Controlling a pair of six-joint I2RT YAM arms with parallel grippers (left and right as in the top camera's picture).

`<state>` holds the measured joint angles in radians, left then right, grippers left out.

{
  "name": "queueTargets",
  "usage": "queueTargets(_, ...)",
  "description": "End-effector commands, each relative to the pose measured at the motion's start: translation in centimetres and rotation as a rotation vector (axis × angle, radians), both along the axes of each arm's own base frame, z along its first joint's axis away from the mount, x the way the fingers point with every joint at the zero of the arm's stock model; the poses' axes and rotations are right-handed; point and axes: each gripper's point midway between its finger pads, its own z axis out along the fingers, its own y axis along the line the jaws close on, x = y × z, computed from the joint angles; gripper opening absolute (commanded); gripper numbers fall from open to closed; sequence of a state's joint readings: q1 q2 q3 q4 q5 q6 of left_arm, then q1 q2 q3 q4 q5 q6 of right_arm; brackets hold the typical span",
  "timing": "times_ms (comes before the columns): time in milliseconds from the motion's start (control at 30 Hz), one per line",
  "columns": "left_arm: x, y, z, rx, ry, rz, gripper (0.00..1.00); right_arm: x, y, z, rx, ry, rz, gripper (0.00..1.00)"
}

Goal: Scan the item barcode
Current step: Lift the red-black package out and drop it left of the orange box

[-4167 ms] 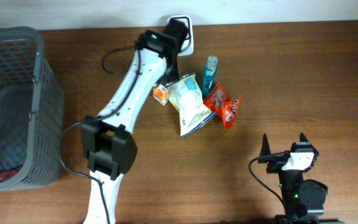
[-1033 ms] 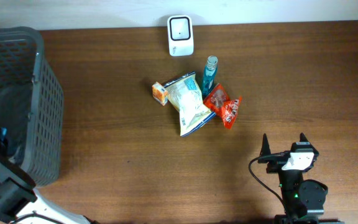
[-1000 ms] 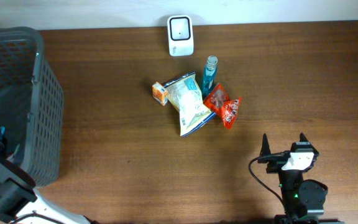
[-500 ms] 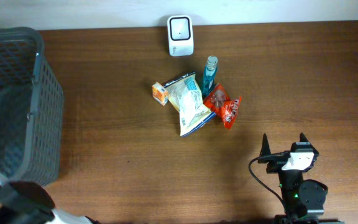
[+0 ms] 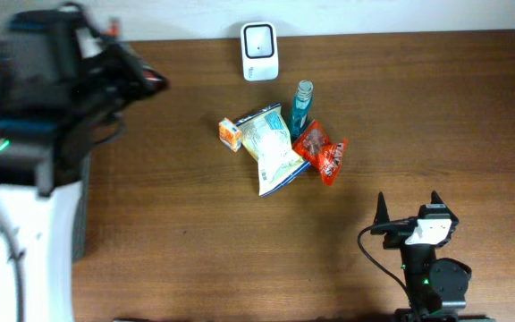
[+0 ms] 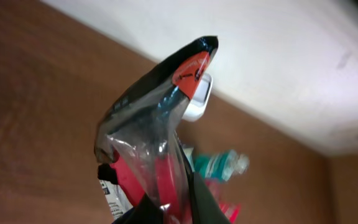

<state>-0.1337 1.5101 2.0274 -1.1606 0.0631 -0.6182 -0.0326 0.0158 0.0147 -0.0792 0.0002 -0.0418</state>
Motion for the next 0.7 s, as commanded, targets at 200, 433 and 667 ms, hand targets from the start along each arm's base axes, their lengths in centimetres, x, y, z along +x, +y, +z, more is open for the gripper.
queueTargets(200, 2.6, -7.2, -19.4, 0.333, 0.558, -0.225, 0.00, 0.0, 0.1, -0.4, -0.004, 0.006, 0.001, 0.98)
queueTargets(433, 3.1, -7.2, -31.7, 0.494, 0.854, -0.235, 0.00, 0.0, 0.1, -0.4, -0.004, 0.006, 0.001, 0.98)
queueTargets(667, 3.2, -7.4, -34.8, 0.505, 0.907, -0.243, 0.31, 0.0, 0.1, -0.4, -0.004, 0.006, 0.001, 0.98)
